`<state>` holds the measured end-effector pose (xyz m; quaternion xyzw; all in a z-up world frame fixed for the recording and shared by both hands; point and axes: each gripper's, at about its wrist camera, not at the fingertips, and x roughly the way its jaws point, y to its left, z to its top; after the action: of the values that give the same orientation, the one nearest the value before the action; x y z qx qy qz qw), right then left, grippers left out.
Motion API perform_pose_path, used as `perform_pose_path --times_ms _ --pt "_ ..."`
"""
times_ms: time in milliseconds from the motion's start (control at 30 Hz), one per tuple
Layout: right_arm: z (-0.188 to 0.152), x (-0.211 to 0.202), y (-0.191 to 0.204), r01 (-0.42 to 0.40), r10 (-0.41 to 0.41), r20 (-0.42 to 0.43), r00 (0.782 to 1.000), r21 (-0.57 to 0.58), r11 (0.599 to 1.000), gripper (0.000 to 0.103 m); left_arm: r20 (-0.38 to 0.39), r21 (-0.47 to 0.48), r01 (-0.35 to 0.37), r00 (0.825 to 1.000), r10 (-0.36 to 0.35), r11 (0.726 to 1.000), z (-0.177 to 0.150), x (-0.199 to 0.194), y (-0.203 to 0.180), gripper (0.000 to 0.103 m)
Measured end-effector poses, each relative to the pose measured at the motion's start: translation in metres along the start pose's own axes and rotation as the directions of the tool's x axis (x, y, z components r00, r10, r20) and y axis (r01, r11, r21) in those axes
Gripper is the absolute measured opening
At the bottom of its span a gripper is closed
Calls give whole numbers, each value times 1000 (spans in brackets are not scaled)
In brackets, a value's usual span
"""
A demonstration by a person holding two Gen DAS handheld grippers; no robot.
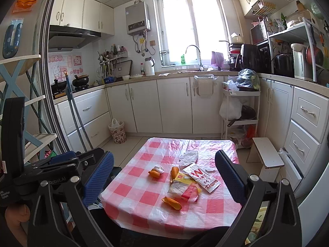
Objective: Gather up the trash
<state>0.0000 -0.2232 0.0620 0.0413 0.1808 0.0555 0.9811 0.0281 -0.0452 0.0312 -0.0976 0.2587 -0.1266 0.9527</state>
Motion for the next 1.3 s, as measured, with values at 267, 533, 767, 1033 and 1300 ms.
perform_pose_path --times_ms 267,533,767,1033,1300 --pt "0 0 1 0 0 0 1000 0 1000 95 -1 -1 1 1000 -1 1000 1 0 0 96" --pt "0 0 0 0 0 -1 1000 1 1000 95 -2 0 3 1000 -3 1000 0 -1 -1 96" --pt "0 0 1 0 0 1 1000 1 1000 95 -1 -2 4 1000 -4 1000 0 -1 -2 96" --pt "0 0 1 -1 1 0 1000 1 1000 95 -4 -2 4 1000 -4 1000 0 -1 -2 96" --pt "0 -1 0 -1 1 0 1000 2 1000 95 -4 -2 4 1000 -4 1000 1 -1 -2 96"
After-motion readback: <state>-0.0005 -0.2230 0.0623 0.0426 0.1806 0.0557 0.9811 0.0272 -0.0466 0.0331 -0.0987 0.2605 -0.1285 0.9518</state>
